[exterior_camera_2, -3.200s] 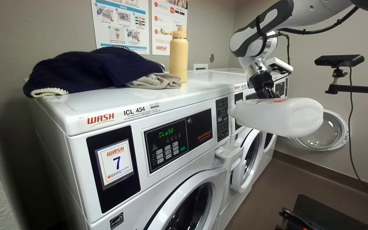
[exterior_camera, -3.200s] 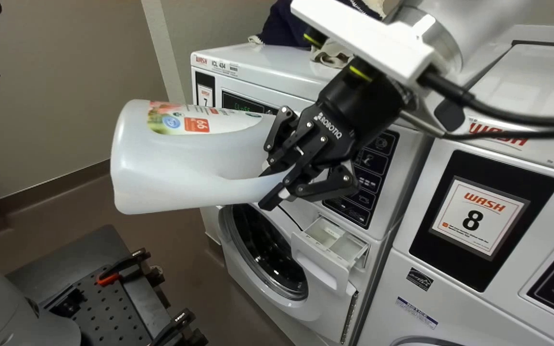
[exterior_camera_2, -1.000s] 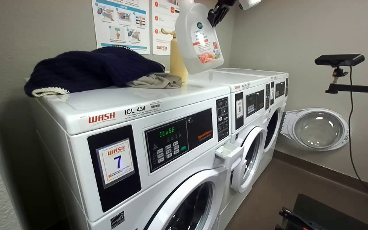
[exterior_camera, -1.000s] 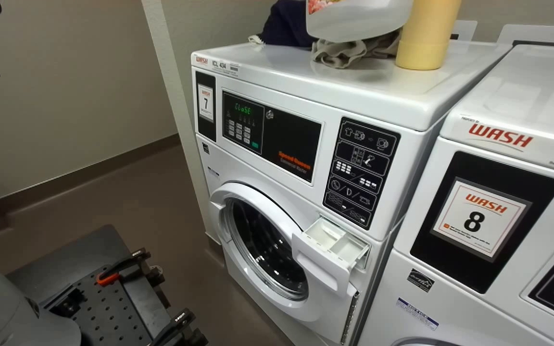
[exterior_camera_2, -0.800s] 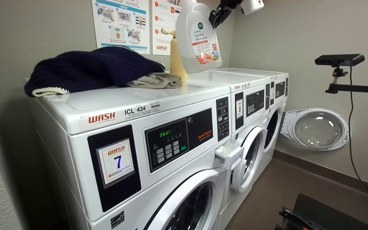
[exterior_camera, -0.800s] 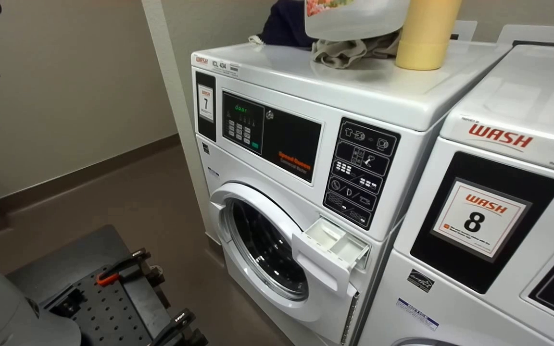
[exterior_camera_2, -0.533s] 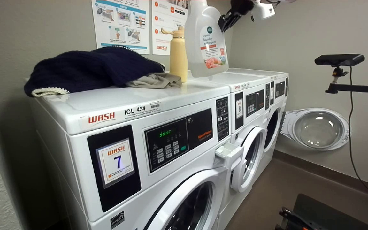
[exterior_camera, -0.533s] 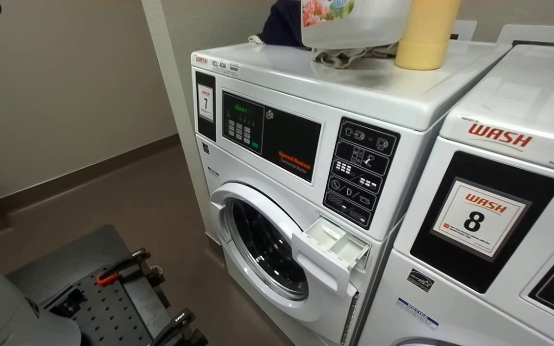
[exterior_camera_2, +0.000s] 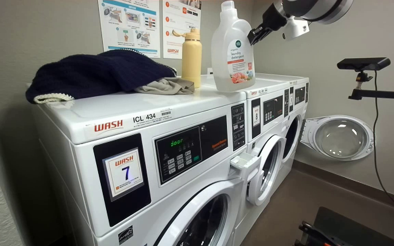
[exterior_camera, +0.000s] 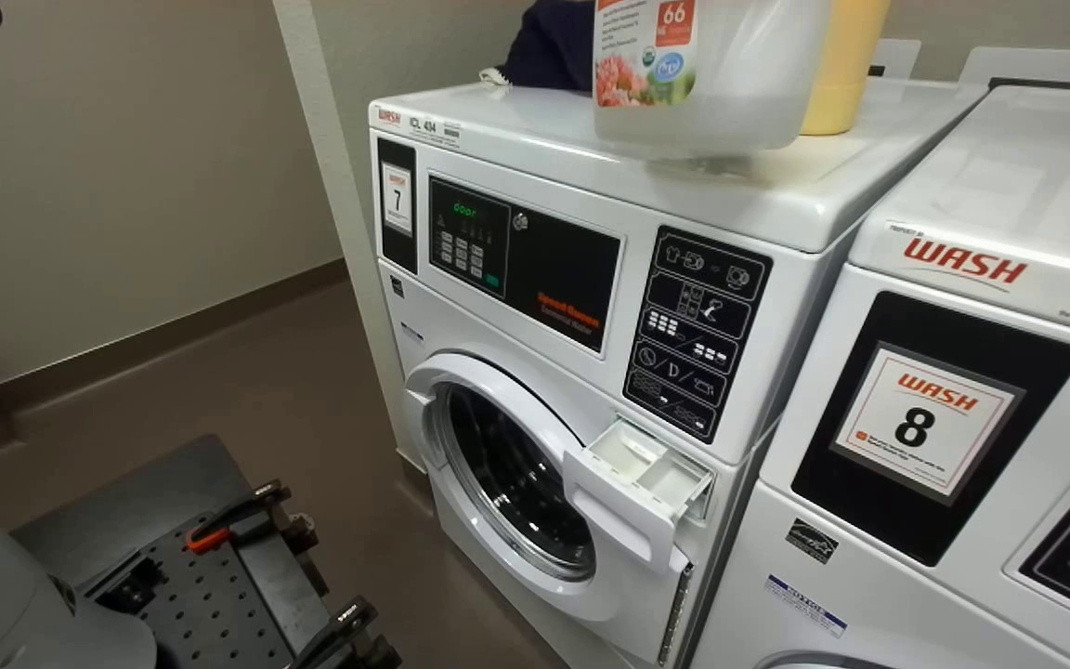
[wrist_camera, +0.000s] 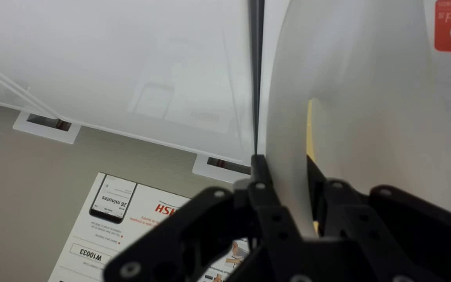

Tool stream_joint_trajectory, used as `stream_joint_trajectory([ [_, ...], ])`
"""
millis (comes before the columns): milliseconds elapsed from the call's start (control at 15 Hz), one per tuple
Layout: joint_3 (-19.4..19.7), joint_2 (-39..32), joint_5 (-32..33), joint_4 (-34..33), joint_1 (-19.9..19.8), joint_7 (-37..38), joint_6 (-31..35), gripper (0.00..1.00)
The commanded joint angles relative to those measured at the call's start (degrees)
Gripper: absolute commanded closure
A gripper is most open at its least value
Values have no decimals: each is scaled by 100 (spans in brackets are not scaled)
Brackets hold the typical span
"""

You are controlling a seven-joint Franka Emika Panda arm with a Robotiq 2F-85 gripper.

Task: Put the dish washing liquid in the washing machine and close the drawer

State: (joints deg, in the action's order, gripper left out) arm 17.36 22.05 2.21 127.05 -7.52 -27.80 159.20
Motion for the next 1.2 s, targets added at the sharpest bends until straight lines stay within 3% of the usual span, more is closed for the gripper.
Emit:
stream_joint_trajectory([
  [0,65,60,82,126,2,168,518,92],
  [1133,169,-1305,-366,-802,126,33,1048,92],
])
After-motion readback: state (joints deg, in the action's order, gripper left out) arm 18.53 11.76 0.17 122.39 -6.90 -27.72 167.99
